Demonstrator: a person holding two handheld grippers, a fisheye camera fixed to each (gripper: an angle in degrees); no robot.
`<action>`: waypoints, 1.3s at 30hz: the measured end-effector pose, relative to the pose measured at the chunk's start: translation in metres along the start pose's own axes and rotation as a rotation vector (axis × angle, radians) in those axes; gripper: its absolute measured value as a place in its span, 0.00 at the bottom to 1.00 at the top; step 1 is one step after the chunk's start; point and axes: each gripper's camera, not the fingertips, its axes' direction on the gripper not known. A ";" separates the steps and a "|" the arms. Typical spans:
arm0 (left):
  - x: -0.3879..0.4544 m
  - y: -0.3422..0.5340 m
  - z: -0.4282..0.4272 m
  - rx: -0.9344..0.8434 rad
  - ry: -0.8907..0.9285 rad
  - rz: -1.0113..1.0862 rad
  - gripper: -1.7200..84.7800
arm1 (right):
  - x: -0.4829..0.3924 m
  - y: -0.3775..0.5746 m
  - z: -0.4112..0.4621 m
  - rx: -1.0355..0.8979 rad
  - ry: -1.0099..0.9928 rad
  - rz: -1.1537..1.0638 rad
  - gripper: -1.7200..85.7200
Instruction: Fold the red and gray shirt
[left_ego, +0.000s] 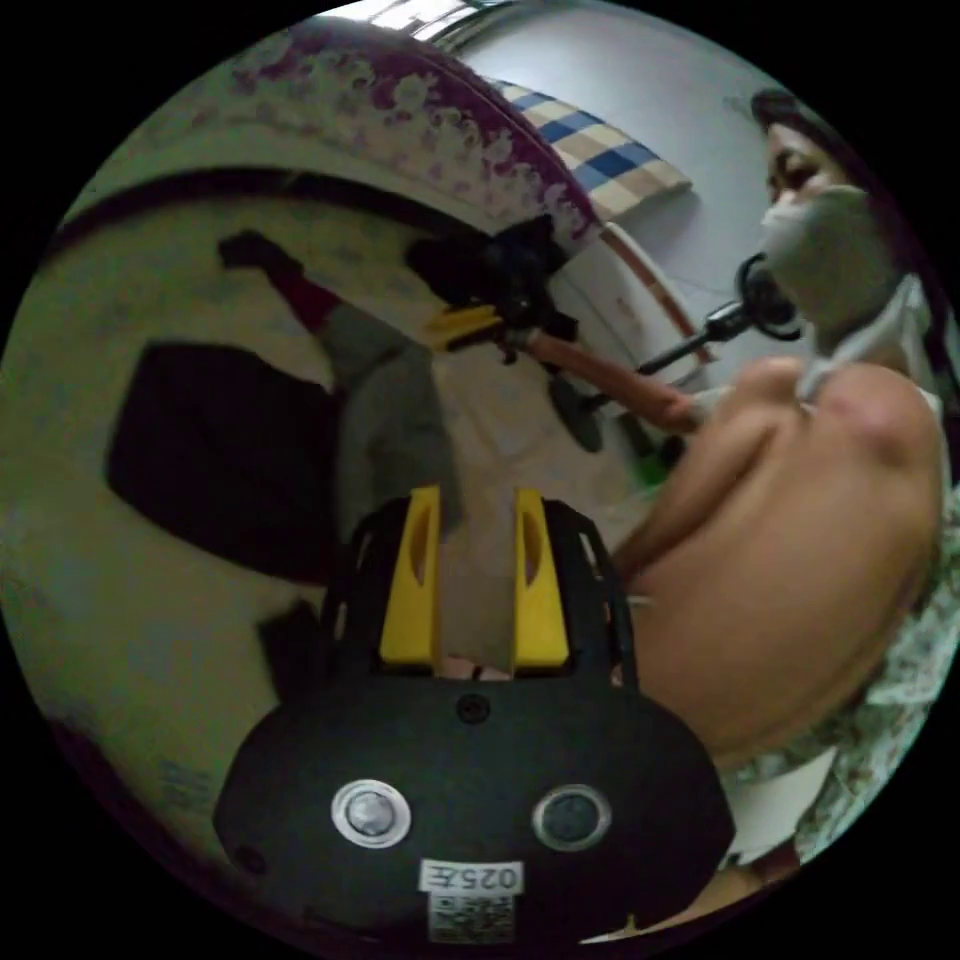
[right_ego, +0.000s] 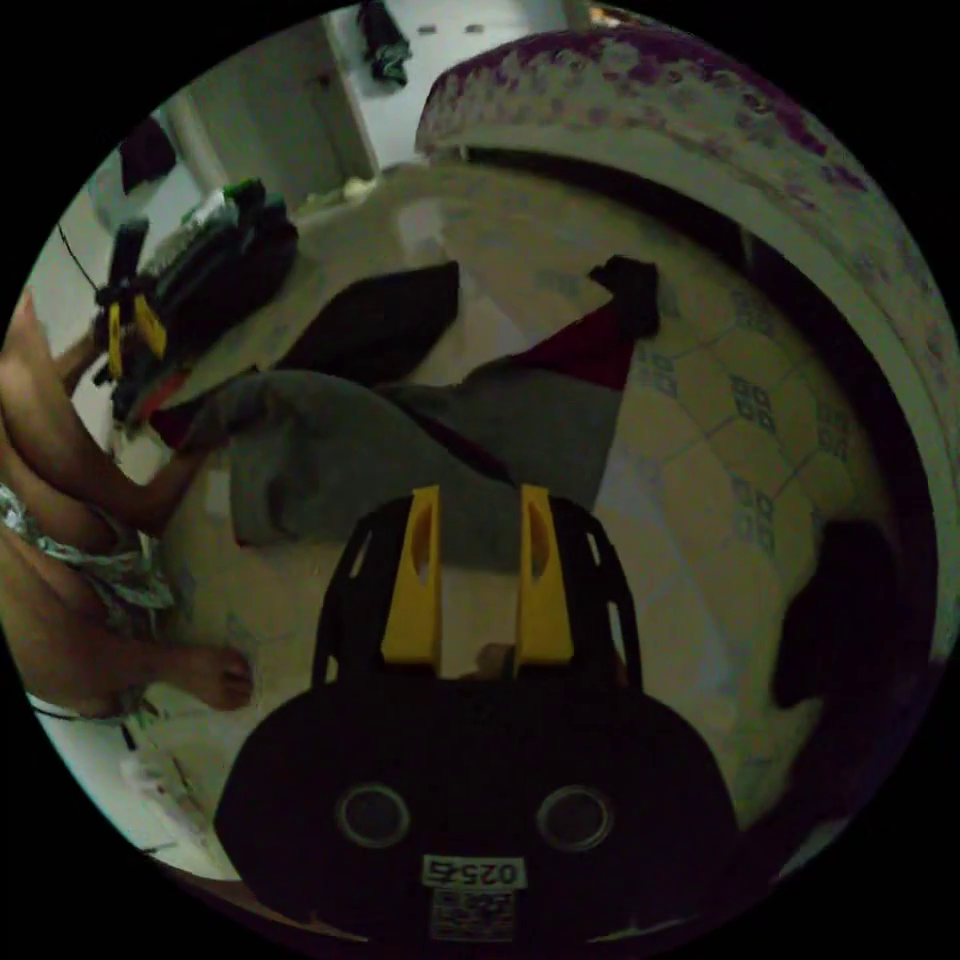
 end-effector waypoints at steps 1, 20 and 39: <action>-0.008 -0.018 0.002 -0.019 -0.136 0.045 0.11 | 0.004 -0.014 0.017 -0.099 -0.003 -0.022 0.12; 0.080 -0.010 -0.100 -0.078 -0.034 0.075 0.00 | -0.121 0.042 -0.194 0.210 -0.334 -0.008 0.01; 0.148 -0.225 -0.375 0.832 -0.077 0.436 0.00 | -0.122 -0.002 -0.440 0.733 0.443 0.063 0.01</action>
